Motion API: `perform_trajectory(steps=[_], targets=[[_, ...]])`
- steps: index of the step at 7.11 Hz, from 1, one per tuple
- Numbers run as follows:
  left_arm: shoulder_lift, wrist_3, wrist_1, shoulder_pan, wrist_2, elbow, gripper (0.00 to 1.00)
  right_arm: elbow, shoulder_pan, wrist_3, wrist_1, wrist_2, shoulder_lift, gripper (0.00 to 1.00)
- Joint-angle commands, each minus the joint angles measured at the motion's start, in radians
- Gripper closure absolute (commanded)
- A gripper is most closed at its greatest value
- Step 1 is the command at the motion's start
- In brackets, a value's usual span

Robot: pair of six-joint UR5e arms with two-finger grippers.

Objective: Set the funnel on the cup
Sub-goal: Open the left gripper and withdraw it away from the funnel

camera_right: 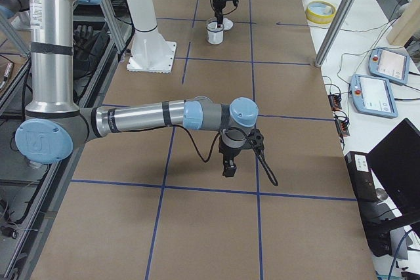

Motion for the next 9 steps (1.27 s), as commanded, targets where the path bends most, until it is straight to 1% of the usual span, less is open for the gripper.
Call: perform_trajectory(steps=[1,2,3,4,5,7,8,9], targets=[[0.01,0.157,-0.001,-0.078,0.008,-0.071,0.0,0.0,0.0,0.0,0.0,0.0,0.0,0.0],[0.011,0.292,0.001,-0.152,-0.003,-0.072,0.0,0.0,0.0,0.0,0.0,0.0,0.0,0.0],[0.036,0.422,0.001,-0.257,-0.011,-0.072,0.0,0.0,0.0,0.0,0.0,0.0,0.0,0.0],[0.103,0.609,-0.007,-0.359,-0.068,-0.07,0.0,0.0,0.0,0.0,0.0,0.0,0.0,0.0],[0.19,0.785,-0.06,-0.463,-0.124,-0.055,0.0,0.0,0.0,0.0,0.0,0.0,0.0,0.0],[0.35,0.918,-0.238,-0.568,-0.132,-0.004,0.0,-0.002,0.0,0.0,0.0,0.0,-0.001,0.0],[0.397,0.984,-0.35,-0.632,-0.147,0.061,0.0,0.0,0.0,0.0,0.0,0.0,-0.001,0.0],[0.477,1.11,-0.419,-0.713,-0.209,0.101,0.0,-0.002,0.0,0.0,0.0,0.0,-0.001,0.0]])
